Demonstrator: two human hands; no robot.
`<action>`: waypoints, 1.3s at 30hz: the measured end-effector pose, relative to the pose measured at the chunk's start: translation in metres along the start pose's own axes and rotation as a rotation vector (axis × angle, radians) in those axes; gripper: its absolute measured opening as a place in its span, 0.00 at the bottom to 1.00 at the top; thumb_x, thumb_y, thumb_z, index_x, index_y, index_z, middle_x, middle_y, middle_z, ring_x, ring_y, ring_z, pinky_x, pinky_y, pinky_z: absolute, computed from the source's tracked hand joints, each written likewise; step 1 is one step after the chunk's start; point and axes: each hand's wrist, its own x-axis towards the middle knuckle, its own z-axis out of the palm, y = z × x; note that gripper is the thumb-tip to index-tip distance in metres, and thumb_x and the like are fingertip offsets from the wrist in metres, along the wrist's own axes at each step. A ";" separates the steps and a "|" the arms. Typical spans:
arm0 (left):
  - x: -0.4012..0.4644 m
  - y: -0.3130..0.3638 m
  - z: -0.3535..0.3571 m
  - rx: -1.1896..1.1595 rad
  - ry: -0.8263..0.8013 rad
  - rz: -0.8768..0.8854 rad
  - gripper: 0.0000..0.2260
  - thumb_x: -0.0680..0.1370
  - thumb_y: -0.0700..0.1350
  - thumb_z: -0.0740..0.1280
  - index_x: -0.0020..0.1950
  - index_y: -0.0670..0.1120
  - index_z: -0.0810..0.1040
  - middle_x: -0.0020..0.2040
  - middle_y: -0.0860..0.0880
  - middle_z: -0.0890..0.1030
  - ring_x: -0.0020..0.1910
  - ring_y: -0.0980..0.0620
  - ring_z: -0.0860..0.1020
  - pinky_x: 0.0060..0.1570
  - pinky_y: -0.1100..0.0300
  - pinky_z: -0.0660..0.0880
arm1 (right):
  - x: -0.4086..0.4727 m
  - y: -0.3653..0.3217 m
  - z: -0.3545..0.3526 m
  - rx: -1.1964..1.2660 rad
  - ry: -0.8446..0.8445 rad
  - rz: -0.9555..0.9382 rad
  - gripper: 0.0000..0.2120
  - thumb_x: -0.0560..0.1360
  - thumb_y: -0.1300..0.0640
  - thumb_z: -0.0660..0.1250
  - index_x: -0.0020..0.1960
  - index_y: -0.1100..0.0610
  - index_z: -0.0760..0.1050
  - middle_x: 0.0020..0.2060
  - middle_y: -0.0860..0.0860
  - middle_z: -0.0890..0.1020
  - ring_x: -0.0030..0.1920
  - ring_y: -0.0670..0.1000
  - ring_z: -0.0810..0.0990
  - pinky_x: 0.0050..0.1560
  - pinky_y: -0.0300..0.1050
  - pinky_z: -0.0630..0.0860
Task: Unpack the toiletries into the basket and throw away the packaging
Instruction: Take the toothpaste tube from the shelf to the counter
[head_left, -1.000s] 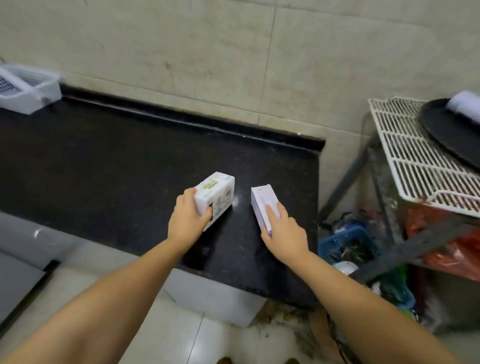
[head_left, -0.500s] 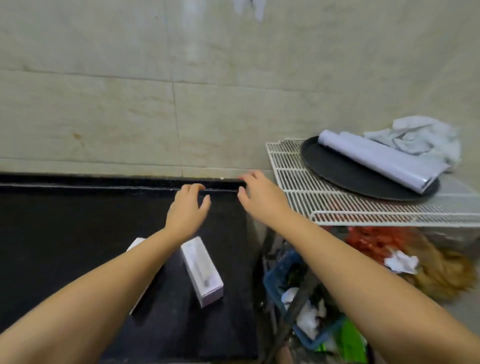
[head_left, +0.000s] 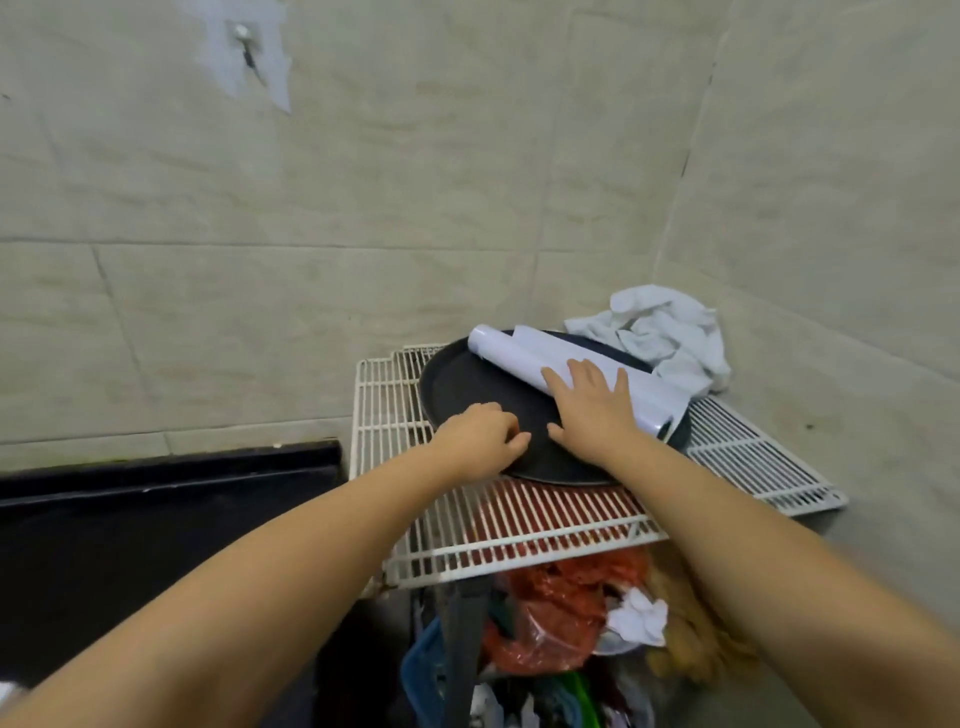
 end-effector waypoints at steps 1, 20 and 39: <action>0.005 -0.003 0.005 -0.003 0.011 -0.013 0.14 0.79 0.53 0.57 0.43 0.46 0.75 0.45 0.46 0.75 0.45 0.47 0.74 0.48 0.49 0.73 | 0.008 0.006 0.006 -0.008 0.001 -0.007 0.34 0.74 0.44 0.62 0.74 0.50 0.51 0.75 0.58 0.55 0.75 0.59 0.52 0.71 0.68 0.49; 0.011 -0.016 0.022 -0.018 0.146 -0.030 0.11 0.79 0.51 0.57 0.49 0.48 0.76 0.48 0.48 0.76 0.50 0.48 0.73 0.46 0.55 0.67 | 0.070 0.041 -0.012 0.177 -0.083 0.088 0.29 0.68 0.40 0.66 0.61 0.58 0.68 0.55 0.55 0.79 0.54 0.57 0.78 0.43 0.47 0.68; -0.253 -0.217 0.016 -0.250 0.170 -0.704 0.11 0.75 0.45 0.60 0.55 0.43 0.74 0.55 0.37 0.76 0.52 0.39 0.76 0.51 0.52 0.72 | -0.052 -0.289 -0.141 1.284 -0.311 -0.265 0.10 0.70 0.46 0.70 0.37 0.51 0.75 0.27 0.48 0.81 0.22 0.43 0.79 0.24 0.33 0.73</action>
